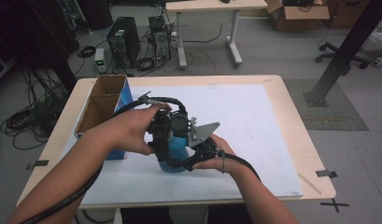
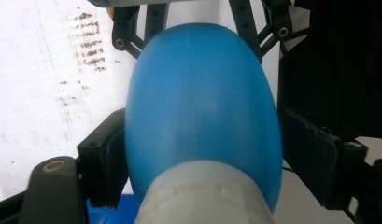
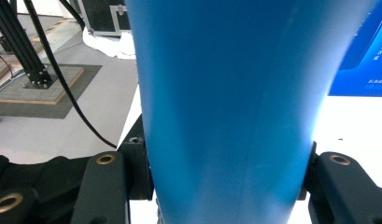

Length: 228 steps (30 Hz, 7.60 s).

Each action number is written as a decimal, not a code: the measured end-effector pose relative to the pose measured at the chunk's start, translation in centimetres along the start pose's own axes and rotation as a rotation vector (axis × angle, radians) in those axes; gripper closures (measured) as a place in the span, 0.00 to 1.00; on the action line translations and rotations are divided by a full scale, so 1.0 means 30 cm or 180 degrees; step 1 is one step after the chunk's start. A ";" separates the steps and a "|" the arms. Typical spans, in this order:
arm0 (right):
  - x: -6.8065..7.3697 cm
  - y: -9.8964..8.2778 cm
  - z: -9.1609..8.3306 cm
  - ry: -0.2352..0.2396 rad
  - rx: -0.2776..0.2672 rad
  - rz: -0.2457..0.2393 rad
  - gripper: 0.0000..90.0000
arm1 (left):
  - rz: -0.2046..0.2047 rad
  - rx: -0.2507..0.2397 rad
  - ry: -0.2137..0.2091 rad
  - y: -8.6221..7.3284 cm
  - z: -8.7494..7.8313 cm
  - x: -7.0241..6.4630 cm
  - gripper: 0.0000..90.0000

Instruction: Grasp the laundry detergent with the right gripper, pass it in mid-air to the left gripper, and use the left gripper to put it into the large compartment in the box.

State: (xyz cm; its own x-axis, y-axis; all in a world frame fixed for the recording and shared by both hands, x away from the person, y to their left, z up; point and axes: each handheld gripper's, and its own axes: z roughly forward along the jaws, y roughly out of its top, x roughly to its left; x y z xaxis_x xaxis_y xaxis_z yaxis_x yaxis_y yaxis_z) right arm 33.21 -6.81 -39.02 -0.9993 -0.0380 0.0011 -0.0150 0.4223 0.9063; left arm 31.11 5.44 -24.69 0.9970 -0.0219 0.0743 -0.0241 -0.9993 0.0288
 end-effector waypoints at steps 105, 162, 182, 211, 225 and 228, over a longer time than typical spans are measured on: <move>-0.015 0.002 -0.410 -0.0503 -0.0179 0.0137 0.00 | -0.1701 0.0204 0.0133 -0.031 -0.212 0.170 0.42; -0.206 0.244 -0.648 -0.0423 0.2005 0.0012 0.03 | -0.4607 0.0243 0.0272 -0.619 -0.536 0.368 0.42; -0.200 0.305 -0.654 -0.0327 0.2405 -0.0010 0.04 | -0.4834 0.0276 0.0194 -0.698 -0.409 0.388 0.42; -0.192 0.300 -0.638 -0.0294 0.2434 0.0009 0.04 | -0.4924 0.0264 0.0084 -0.737 -0.131 0.380 0.42; -0.198 0.285 -0.640 -0.0267 0.2465 0.0044 0.04 | -0.4936 0.0319 0.0023 -0.731 0.002 0.381 0.42; -0.198 0.283 -0.639 -0.0266 0.2468 0.0047 0.04 | -0.4928 0.0326 0.0026 -0.729 0.013 0.381 0.42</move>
State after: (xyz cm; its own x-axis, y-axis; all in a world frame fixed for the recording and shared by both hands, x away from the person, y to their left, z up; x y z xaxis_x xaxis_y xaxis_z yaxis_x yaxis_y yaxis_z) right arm 39.70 -20.35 -23.23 -0.9984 0.0280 -0.0487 0.0090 0.9359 0.3521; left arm 43.07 27.03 -24.85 0.0424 0.9982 0.0426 0.9990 -0.0430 0.0141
